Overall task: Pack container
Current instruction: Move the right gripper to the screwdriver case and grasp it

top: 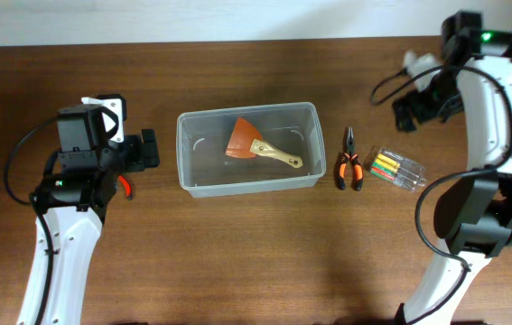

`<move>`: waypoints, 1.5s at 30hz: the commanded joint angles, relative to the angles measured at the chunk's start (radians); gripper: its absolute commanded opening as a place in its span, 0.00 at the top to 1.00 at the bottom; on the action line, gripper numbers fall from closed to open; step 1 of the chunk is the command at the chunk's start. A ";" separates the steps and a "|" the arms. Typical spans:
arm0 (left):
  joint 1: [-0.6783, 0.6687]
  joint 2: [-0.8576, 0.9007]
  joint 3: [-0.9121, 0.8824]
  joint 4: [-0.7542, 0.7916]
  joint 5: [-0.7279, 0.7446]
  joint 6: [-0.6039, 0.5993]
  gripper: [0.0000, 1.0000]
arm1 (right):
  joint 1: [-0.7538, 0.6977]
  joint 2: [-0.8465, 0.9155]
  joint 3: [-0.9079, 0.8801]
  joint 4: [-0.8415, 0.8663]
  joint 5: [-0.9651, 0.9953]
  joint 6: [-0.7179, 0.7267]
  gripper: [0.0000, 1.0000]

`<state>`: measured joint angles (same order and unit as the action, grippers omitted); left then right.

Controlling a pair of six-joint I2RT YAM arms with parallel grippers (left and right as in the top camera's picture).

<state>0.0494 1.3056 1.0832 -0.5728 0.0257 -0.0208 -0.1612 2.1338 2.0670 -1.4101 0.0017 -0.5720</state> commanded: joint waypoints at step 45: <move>0.006 0.007 0.018 0.003 -0.007 -0.009 0.01 | 0.008 0.056 -0.550 0.409 0.042 -0.204 0.25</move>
<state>0.0494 1.3056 1.0832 -0.5724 0.0257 -0.0208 -0.1543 2.1479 1.5433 -0.9977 0.0307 -0.8474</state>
